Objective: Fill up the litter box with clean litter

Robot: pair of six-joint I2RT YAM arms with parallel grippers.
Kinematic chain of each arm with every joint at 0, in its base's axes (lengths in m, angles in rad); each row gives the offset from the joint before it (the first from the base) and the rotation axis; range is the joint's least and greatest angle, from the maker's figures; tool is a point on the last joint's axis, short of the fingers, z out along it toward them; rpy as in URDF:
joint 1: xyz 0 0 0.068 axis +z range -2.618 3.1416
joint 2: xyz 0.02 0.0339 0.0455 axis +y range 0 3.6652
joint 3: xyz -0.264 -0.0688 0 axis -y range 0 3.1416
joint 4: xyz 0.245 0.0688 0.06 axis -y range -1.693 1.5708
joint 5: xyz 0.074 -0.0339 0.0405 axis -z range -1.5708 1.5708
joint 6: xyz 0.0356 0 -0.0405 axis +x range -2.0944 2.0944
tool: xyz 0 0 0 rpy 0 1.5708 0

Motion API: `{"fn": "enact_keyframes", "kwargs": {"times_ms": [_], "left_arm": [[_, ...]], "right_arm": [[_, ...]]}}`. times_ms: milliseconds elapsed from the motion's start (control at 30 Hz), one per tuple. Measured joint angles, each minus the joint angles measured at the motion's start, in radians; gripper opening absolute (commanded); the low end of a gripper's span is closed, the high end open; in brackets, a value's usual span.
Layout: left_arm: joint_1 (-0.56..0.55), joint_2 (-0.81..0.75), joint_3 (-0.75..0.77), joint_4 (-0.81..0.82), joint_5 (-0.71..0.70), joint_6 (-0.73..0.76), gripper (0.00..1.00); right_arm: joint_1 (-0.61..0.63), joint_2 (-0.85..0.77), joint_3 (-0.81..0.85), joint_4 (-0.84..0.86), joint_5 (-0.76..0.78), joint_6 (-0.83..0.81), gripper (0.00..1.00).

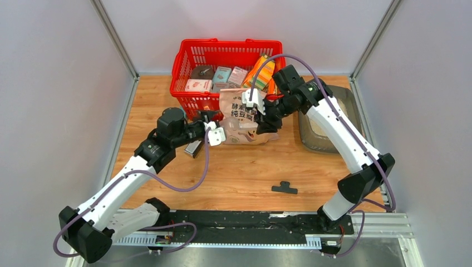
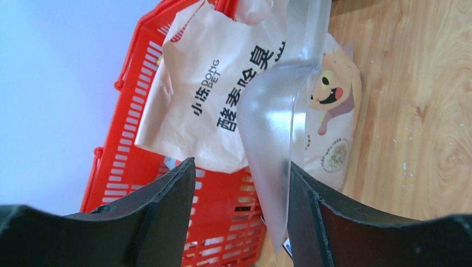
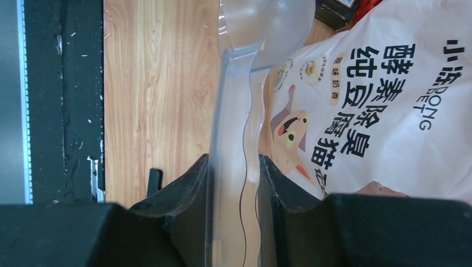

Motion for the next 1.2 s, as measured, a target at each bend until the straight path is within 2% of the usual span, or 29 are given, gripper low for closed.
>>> {"fn": "enact_keyframes", "kwargs": {"times_ms": [133, 233, 267, 400, 467, 533, 567, 600, 700, 767, 800, 900, 1033, 1200], "left_arm": [[-0.032, 0.038, -0.004, 0.056, -0.004, 0.018, 0.55], [-0.083, 0.059, -0.034, 0.145, -0.031, 0.045, 0.34], [-0.097, 0.063, -0.047, 0.179, -0.037, 0.052, 0.2], [-0.113, 0.106, -0.06, 0.247, -0.087, 0.105, 0.0], [-0.117, 0.133, -0.049, 0.26, -0.098, 0.114, 0.0], [-0.123, 0.151, -0.04, 0.277, -0.106, 0.127, 0.0], [-0.124, 0.154, -0.038, 0.28, -0.109, 0.129, 0.0], [-0.125, 0.155, -0.036, 0.284, -0.112, 0.129, 0.0], [-0.126, 0.156, -0.022, 0.261, -0.137, 0.101, 0.0], [-0.126, 0.164, 0.008, 0.21, -0.154, 0.06, 0.0], [-0.124, 0.166, 0.023, 0.188, -0.16, 0.035, 0.0], [-0.116, 0.166, 0.066, 0.13, -0.172, -0.064, 0.0], [-0.109, 0.167, 0.122, 0.074, -0.174, -0.22, 0.0], [-0.109, 0.185, 0.181, 0.044, -0.134, -0.35, 0.0]], "right_arm": [[-0.008, 0.025, 0.021, -0.018, -0.026, 0.026, 0.0], [-0.012, 0.061, 0.064, -0.042, -0.048, 0.031, 0.0], [-0.014, 0.078, 0.082, -0.043, -0.056, 0.032, 0.0], [-0.029, 0.117, 0.117, -0.066, -0.096, 0.048, 0.0], [-0.045, 0.123, 0.119, -0.074, -0.105, 0.062, 0.0], [-0.064, 0.124, 0.119, -0.077, -0.122, 0.073, 0.07], [-0.068, 0.124, 0.119, -0.078, -0.128, 0.077, 0.33], [-0.071, 0.124, 0.121, -0.08, -0.132, 0.081, 0.46], [-0.082, 0.123, 0.13, -0.075, -0.135, 0.118, 0.69], [-0.104, 0.106, 0.131, -0.061, -0.145, 0.166, 0.79], [-0.126, 0.085, 0.121, -0.03, -0.159, 0.219, 0.88], [-0.248, -0.04, 0.007, 0.183, -0.193, 0.438, 0.96], [-0.404, -0.241, -0.212, 0.515, -0.201, 0.761, 0.96], [-0.381, -0.287, -0.294, 0.757, -0.282, 1.031, 0.94]]}}
